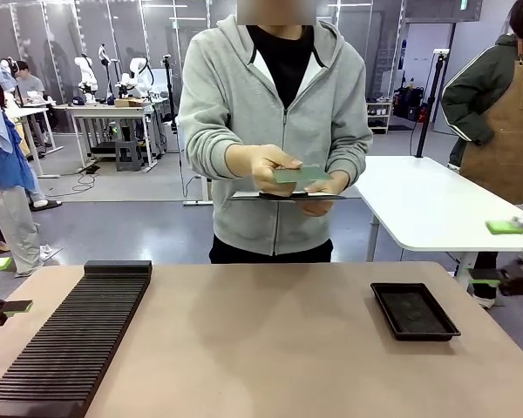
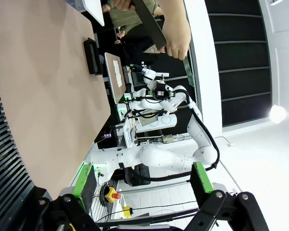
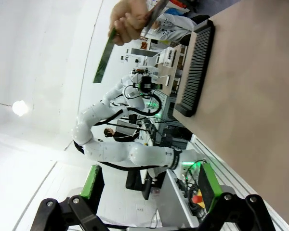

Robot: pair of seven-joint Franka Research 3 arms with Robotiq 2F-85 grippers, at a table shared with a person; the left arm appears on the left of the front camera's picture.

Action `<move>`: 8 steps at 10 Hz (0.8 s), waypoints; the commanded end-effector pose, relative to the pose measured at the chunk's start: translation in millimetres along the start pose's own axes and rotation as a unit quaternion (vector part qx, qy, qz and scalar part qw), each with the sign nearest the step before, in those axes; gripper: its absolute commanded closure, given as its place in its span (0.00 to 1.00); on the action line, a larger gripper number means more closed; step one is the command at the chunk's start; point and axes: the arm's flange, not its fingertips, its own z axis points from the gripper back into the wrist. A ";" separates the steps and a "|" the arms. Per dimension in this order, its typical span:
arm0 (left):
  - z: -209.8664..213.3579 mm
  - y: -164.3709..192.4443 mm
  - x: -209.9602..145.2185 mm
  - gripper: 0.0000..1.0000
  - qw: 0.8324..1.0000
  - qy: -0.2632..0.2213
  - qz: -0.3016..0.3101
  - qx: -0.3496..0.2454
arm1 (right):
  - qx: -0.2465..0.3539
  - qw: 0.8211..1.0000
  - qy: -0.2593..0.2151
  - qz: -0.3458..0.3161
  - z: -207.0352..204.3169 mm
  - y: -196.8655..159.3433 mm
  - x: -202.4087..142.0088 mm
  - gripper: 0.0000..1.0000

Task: Inspect the PCB.
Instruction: Pick up the Blank PCB that the human is holding.

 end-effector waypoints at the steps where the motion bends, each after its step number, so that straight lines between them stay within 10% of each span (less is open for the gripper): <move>1: 0.7 0.0 -0.5 0.00 1.000 0.000 0.000 0.000 | -0.010 0.998 -0.001 -0.054 -46.8 28.6 11.1 0.00; 8: 0.7 0.0 -0.5 0.00 1.000 0.000 0.000 0.000 | -0.001 0.990 0.023 -0.142 -152.0 99.0 36.2 0.00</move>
